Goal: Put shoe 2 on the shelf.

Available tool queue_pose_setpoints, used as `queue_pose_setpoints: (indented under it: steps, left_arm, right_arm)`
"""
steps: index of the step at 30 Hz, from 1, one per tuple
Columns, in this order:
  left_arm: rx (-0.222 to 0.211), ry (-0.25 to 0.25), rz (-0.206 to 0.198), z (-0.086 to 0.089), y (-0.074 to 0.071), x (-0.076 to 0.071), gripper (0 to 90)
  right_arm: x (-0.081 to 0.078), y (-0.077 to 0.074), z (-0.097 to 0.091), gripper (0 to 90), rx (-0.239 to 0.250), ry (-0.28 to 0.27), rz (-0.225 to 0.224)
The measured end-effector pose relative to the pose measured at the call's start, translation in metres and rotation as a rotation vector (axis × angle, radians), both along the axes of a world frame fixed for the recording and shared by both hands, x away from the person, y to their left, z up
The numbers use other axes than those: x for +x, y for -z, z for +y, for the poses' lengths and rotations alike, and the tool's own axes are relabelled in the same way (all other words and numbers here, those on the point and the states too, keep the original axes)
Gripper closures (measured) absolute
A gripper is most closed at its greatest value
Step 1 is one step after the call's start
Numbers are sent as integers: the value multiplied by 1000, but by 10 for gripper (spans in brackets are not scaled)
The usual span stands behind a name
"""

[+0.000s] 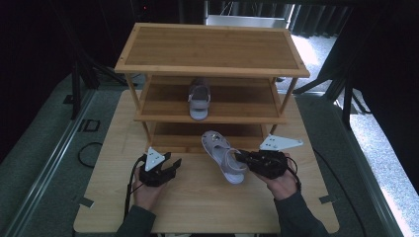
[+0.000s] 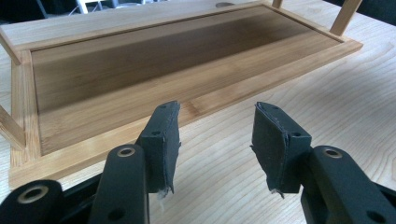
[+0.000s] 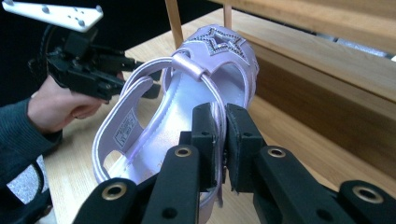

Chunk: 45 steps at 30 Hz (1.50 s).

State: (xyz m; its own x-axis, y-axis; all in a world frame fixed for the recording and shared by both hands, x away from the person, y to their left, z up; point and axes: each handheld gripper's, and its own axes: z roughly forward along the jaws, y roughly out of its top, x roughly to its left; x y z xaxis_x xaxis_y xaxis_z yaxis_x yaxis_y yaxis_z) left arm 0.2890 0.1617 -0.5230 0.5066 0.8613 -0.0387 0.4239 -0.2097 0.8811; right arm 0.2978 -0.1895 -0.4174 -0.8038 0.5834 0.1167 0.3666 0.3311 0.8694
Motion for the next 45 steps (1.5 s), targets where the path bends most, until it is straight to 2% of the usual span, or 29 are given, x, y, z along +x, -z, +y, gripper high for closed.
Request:
queue_pose_setpoints:
  steps: [14, 17, 23, 26, 31, 34, 39, 45]
  left_arm:
    - [0, -3, 0, 1, 0, 0, 519]
    - [-2, -4, 0, 1, 0, 0, 519]
    - [1, -1, -1, 1, 0, 0, 519]
    - [-4, -4, 0, 1, -1, 0, 519]
    - [-4, -3, 0, 1, 0, 0, 520]
    - [-3, -3, 0, 1, -1, 0, 519]
    - [-6, -6, -5, 3, -1, 0, 519]
    - [-4, -3, -4, 3, -2, 0, 520]
  right_arm:
    - [6, -32, -6, 829, 35, 39, -30]
    - [9, -44, -9, 829, 52, 65, -50]
    - [15, -58, -8, 829, 33, 110, -78]
    - [19, -60, -6, 829, 24, 129, -84]
    - [33, -61, 0, 829, 9, 173, -64]
    - [41, -61, 7, 828, -11, 204, -72]
    - [50, -61, 12, 829, -13, 227, -69]
    - [63, -58, 22, 828, -29, 285, -78]
